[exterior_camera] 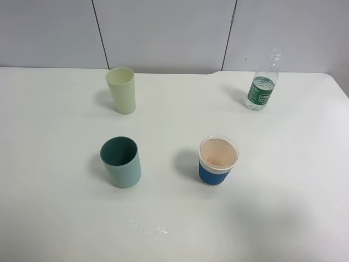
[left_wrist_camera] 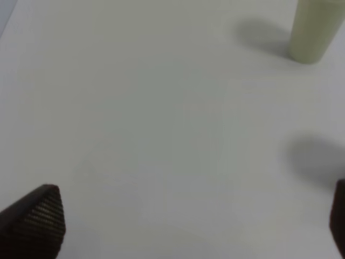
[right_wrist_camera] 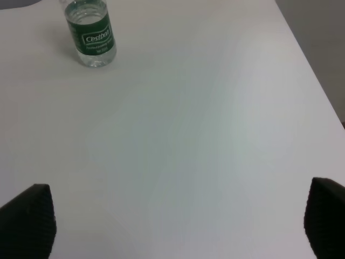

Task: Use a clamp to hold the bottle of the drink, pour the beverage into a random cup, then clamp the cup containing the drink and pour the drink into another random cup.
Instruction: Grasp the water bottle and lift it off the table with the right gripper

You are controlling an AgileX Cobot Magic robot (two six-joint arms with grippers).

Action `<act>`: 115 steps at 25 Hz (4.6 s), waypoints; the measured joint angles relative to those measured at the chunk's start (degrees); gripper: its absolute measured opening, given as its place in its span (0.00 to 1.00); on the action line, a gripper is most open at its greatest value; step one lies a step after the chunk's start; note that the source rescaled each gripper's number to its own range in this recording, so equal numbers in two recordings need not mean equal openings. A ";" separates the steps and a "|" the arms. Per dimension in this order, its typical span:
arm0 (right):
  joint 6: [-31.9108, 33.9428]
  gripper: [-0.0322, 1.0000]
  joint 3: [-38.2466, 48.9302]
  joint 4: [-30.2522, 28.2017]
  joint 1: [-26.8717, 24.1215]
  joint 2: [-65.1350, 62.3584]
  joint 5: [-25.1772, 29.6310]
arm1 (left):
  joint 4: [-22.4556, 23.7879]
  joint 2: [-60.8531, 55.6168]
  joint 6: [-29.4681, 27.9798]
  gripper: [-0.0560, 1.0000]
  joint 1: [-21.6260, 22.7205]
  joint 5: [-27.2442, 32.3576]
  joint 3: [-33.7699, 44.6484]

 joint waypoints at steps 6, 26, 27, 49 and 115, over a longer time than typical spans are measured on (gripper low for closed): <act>0.00 0.92 0.00 0.00 0.00 0.00 0.00 | 0.00 0.00 0.00 1.00 0.00 0.00 0.00; 0.00 0.92 0.00 0.00 0.00 0.00 0.00 | 0.00 0.00 0.00 1.00 0.00 0.00 0.00; 0.00 0.92 0.00 0.00 0.00 0.00 0.00 | 0.00 0.00 0.00 1.00 0.00 0.00 0.00; 0.00 0.92 0.00 0.00 0.00 0.00 0.00 | 0.00 0.00 0.00 1.00 0.00 0.00 0.00; 0.43 0.92 -1.61 -0.37 0.00 29.16 -30.56 | 0.00 0.00 0.00 1.00 0.00 0.00 0.00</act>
